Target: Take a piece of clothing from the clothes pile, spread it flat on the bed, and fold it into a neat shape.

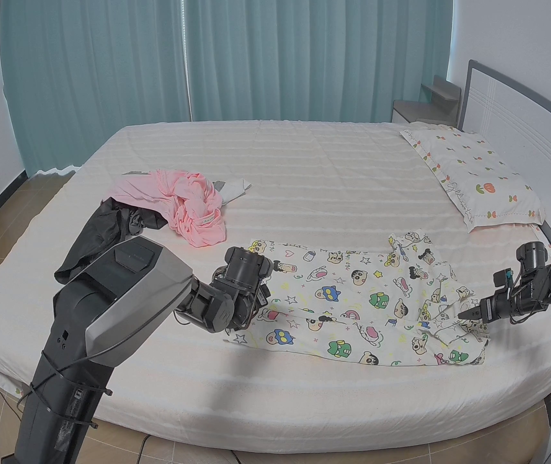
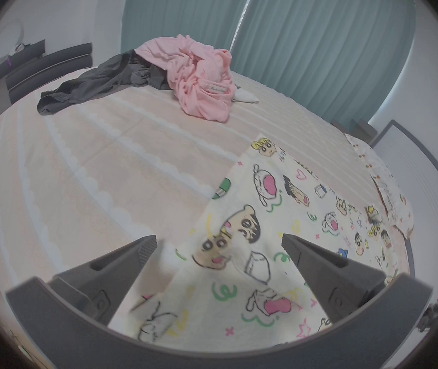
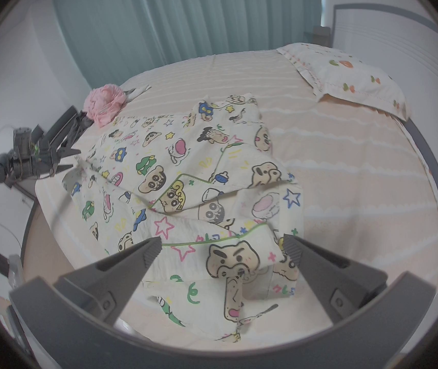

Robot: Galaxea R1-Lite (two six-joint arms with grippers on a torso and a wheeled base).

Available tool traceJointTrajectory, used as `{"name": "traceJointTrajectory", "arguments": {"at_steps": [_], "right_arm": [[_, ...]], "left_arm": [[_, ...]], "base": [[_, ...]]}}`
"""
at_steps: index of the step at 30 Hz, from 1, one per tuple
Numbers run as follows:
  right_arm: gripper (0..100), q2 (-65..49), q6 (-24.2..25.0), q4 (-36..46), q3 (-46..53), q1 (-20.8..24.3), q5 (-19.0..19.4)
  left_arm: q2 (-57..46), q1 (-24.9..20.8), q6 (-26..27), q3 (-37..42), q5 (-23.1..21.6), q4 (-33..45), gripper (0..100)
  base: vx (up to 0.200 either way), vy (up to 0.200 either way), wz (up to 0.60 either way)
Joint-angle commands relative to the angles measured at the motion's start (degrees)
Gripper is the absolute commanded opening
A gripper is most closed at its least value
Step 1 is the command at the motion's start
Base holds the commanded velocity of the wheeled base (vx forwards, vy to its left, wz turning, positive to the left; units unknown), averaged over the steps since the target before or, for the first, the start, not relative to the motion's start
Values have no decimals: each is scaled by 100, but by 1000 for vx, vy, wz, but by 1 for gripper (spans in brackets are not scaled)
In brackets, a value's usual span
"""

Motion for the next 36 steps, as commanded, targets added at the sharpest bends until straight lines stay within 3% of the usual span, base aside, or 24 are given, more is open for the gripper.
{"name": "traceJointTrajectory", "arguments": {"at_steps": [1, 4, 8, 10, 11, 14, 16, 17, 19, 21, 22, 26, 30, 36], "right_arm": [[100, -330, 280, -1, 255, -212, 65], [100, -716, 755, -53, 685, -238, 206], [100, -1191, 1801, -106, 1239, -124, 549], [100, -1543, 2943, -431, 1705, 87, 760], [100, -1543, 2943, -431, 1705, 87, 760], [100, -1648, 4587, -1811, 2496, 482, 742], [100, -1595, 5053, -2400, 2768, 623, 733], [100, -1446, 5606, -3077, 3067, 790, 628], [100, -1138, 6134, -3912, 3392, 1027, 250], [100, -804, 6239, -4562, 3559, 1203, -225], [100, -374, 6257, -5248, 3770, 1379, -796], [100, 329, 6266, -6267, 4131, 1537, -1271], [100, 751, 6257, -6944, 4403, 1537, -1455], [100, 883, 6257, -6988, 4377, 1511, -1499]], "left_arm": [[-397, 251, -150, 216, -6, -7, 100], [-995, 339, -212, 726, -146, -51, 100], [-1680, 348, -440, 1341, -524, -113, 100], [-2313, 322, -792, 2053, -920, -254, 100], [-2313, 322, -792, 2053, -920, -254, 100], [-3165, 322, -1020, 3371, -1333, -913, 100], [-3368, 322, -1082, 3820, -1395, -1247, 100], [-3517, 322, -1231, 4285, -1421, -1695, 100], [-3631, 313, -1424, 4769, -1482, -2266, 100], [-3640, 313, -1504, 5085, -1553, -2653, 100], [-3605, 330, -1512, 5366, -1641, -3022, 100], [-3561, 348, -1530, 5621, -1667, -3462, 100], [-3499, 339, -1662, 5771, -1693, -3699, 100], [-3376, 339, -1679, 5885, -1860, -3848, 100]], "base": [[0, 0, 0], [0, 0, 0], [0, 0, 0], [0, 0, 0], [0, 0, 0], [0, 0, 0], [0, 0, 0], [0, 0, 0], [0, 0, 0], [0, 0, 0], [0, 0, 0], [0, 0, 0], [0, 0, 0], [0, 0, 0]]}}
